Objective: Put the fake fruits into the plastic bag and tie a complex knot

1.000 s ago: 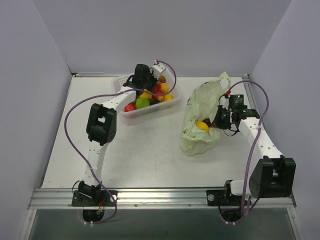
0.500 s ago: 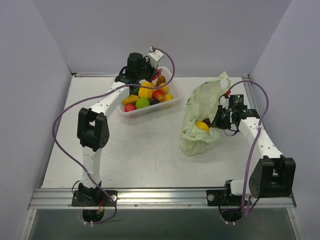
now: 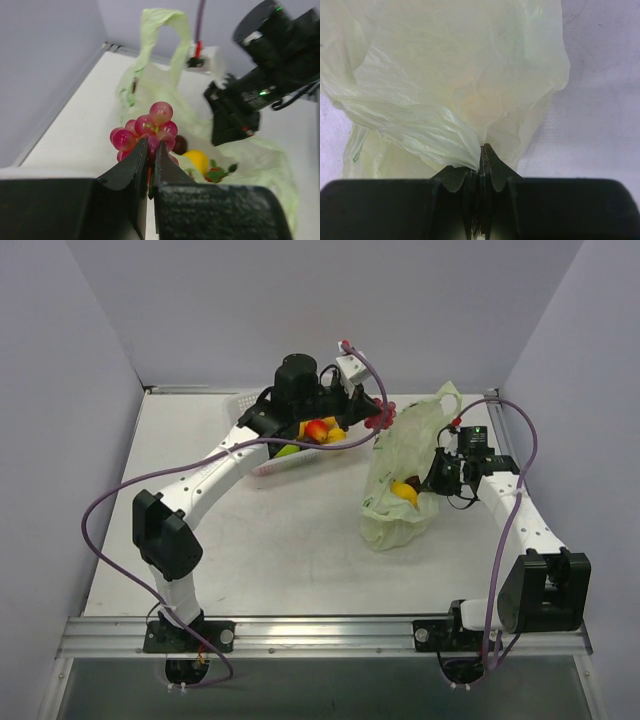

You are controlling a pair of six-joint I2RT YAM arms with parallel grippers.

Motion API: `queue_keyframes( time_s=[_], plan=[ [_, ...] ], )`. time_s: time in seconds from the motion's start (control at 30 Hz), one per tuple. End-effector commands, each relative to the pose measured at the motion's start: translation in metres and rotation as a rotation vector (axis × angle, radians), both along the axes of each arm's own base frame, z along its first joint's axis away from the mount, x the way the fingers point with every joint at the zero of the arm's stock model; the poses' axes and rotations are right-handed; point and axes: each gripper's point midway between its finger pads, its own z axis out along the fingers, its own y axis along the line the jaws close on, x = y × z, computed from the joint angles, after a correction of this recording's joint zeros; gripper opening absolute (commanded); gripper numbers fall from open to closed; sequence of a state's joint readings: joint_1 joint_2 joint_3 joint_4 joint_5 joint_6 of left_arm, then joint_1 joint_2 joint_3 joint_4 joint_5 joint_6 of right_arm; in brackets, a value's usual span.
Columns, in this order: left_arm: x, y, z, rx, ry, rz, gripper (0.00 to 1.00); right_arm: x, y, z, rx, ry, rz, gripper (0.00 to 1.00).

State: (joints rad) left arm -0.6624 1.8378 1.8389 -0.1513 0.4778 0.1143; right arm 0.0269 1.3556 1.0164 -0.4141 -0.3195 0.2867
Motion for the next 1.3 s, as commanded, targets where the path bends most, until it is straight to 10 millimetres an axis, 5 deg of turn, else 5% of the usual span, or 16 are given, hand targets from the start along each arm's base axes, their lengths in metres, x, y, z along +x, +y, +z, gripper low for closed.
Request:
queue_keyframes(
  time_s=[0.0, 0.2, 0.4, 0.67, 0.7, 0.77, 0.8, 0.87, 0.93, 1.07, 1.13, 1.23, 1.27],
  plan=[
    [-0.042, -0.013, 0.045, -0.156, 0.099, -0.144, 0.00, 0.009, -0.001, 0.013, -0.013, -0.036, -0.010, 0.00],
    [-0.083, -0.049, 0.044, -0.256, 0.284, -0.299, 0.00, 0.011, -0.007, 0.016, -0.032, -0.050, -0.037, 0.00],
    [-0.109, -0.078, 0.005, -0.257, 0.405, -0.366, 0.00, 0.011, -0.008, 0.017, -0.032, -0.064, -0.048, 0.00],
    [-0.102, -0.097, -0.036, -0.230, 0.453, -0.307, 0.00, 0.011, -0.008, 0.017, -0.031, -0.068, -0.046, 0.00],
    [-0.098, -0.098, -0.041, -0.222, 0.450, -0.290, 0.13, 0.010, -0.008, 0.017, -0.032, -0.068, -0.047, 0.00],
    [-0.083, -0.096, -0.057, -0.176, 0.436, -0.215, 0.20, 0.010, -0.009, 0.018, -0.035, -0.070, -0.046, 0.00],
    [-0.079, -0.094, -0.062, -0.156, 0.438, -0.190, 0.45, 0.009, -0.010, 0.017, -0.039, -0.069, -0.047, 0.00],
    [-0.069, -0.090, -0.064, -0.126, 0.394, -0.159, 0.66, 0.008, -0.010, 0.017, -0.040, -0.073, -0.041, 0.00],
    [-0.069, -0.084, -0.050, -0.107, 0.335, -0.178, 0.97, 0.008, -0.010, 0.018, -0.043, -0.076, -0.038, 0.00],
    [-0.072, -0.061, -0.013, -0.117, 0.254, -0.208, 0.97, 0.007, -0.008, 0.016, -0.032, -0.069, -0.034, 0.00],
    [-0.054, -0.033, -0.003, -0.092, 0.239, -0.112, 0.97, 0.006, -0.008, 0.015, -0.028, -0.065, -0.032, 0.00],
    [-0.011, 0.023, -0.009, -0.059, 0.215, 0.081, 0.97, 0.005, -0.006, 0.014, -0.022, -0.068, -0.029, 0.00],
    [0.000, 0.039, -0.026, -0.035, 0.235, 0.135, 0.97, 0.005, -0.006, 0.014, -0.019, -0.068, -0.029, 0.00]
  ],
)
